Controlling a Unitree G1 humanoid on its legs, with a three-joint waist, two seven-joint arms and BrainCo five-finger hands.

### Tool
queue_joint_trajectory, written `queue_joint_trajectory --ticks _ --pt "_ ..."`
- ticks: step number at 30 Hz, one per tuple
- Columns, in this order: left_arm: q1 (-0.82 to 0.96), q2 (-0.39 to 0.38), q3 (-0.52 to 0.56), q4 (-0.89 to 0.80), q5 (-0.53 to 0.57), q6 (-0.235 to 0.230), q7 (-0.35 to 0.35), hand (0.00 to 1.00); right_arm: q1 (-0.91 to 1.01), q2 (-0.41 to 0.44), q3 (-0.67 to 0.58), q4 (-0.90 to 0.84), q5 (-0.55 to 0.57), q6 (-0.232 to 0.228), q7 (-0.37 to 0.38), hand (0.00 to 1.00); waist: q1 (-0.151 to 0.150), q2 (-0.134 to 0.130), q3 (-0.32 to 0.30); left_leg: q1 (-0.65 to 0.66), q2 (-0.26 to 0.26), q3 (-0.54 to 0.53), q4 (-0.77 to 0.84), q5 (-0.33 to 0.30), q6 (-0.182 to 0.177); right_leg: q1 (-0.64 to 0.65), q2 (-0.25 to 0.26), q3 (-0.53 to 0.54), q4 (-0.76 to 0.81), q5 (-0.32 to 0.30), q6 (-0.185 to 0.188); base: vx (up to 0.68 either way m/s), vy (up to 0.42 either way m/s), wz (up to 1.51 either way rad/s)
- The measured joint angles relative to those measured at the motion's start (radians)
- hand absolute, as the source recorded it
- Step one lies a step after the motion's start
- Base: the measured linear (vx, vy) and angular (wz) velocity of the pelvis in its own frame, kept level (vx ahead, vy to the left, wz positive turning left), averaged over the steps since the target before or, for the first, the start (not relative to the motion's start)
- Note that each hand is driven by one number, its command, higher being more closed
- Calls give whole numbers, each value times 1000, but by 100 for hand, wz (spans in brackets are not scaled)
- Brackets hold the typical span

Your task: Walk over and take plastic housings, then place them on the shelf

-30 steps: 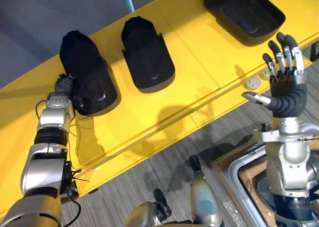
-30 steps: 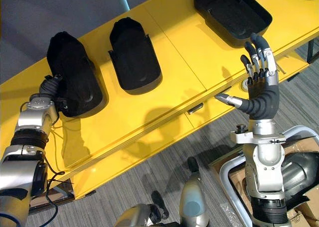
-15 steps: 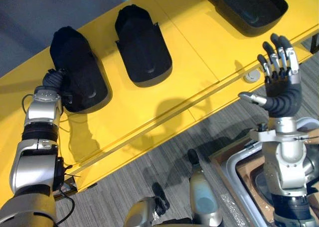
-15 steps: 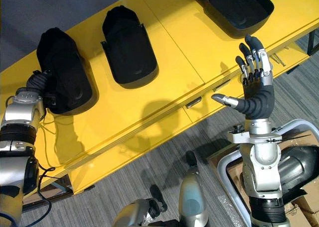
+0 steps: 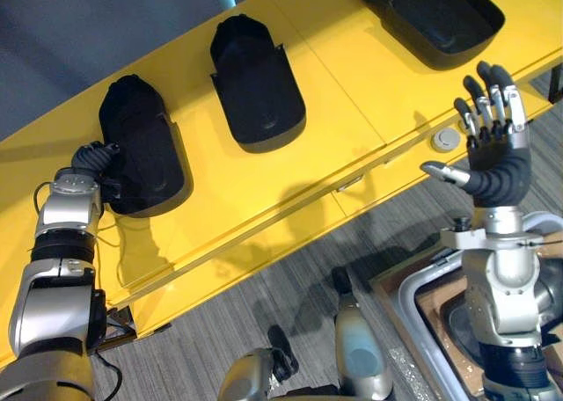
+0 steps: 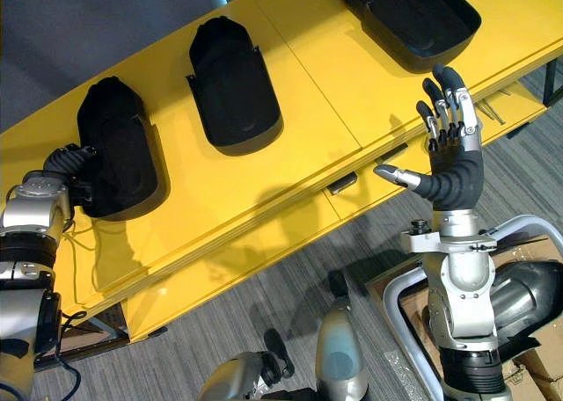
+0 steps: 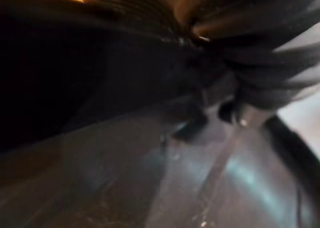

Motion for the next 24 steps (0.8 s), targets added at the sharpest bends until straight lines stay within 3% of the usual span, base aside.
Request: queue_joint_trajectory --ticks 3,9,13,15,16,19,22,24 --pt "0 -4 9 9 -110 -36 60 0 1 0 -2 0 1 0 1 0 -2 0 0 1 0 0 0 0 0 0 0 0 1 1 1 0 0 0" --pt "-1 -65 29 15 -394 -201 224 0 19 11 -3 3 29 -11 27 0 -7 0 -3 8 -1 7 -3 -1 -1 3 2 6 1 6 8 8 2 -2" --pt "-5 -94 41 14 -443 -291 313 0 20 22 -2 34 30 -51 48 0 -16 -2 -14 41 2 16 -20 -2 -4 27 14 14 -9 6 8 20 -4 -11" --pt "-6 -94 84 12 -424 -322 377 0 25 30 -1 43 39 -63 49 0 -19 1 -53 60 4 32 -40 -3 -5 34 19 28 -20 7 9 56 16 -19" --pt "-9 -94 108 9 -402 -335 389 0 40 38 -2 43 52 -80 49 0 -20 8 -96 68 5 36 -52 -2 -5 40 22 30 -31 8 9 78 14 -13" --pt "-21 -93 114 6 -313 -337 399 0 62 46 7 44 67 -94 48 0 -19 10 -146 108 9 36 -75 -1 -6 81 29 28 -55 10 11 88 16 -5" --pt "-27 -55 114 -8 -68 -322 429 0 73 47 34 44 67 -119 40 0 -1 13 -209 125 9 33 -81 -1 -6 121 28 25 -108 27 10 36 10 -2" --pt "-43 8 114 -15 49 -313 438 0 77 47 59 44 68 -120 20 0 7 12 -213 128 11 21 -81 -1 -6 144 25 8 -137 40 8 -6 -9 18"
